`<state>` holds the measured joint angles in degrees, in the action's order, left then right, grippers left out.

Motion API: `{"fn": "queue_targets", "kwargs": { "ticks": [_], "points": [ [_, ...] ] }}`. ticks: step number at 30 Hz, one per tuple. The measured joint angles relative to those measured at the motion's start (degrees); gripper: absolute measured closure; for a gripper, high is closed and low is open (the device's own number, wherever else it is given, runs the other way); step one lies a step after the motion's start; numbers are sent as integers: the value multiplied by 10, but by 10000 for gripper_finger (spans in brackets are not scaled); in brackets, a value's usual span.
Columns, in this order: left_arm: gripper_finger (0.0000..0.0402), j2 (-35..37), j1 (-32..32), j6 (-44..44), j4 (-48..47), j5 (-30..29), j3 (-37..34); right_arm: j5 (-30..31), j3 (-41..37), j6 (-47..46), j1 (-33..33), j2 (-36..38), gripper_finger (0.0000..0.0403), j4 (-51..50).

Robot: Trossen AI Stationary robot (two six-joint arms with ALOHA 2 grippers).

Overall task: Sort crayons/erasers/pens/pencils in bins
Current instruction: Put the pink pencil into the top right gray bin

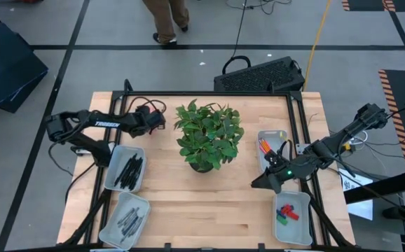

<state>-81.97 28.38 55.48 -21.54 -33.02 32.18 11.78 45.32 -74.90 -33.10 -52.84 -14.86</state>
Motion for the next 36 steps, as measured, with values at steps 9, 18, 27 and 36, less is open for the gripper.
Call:
{"fn": "queue_targets", "kwargs": {
  "ticks": [9,18,27,36],
  "points": [
    [350,12,-32,-14,-16,19,1,0,0,21,-2,0,284,-5],
    [350,118,-130,14,-98,9,-3,35,0,67,-5,0,284,-9],
    [278,172,-149,120,-27,19,-90,138,0,184,-3,-2,284,-8],
    [209,166,-153,46,55,8,-125,171,0,245,-3,-2,284,-8]
  ]
}}
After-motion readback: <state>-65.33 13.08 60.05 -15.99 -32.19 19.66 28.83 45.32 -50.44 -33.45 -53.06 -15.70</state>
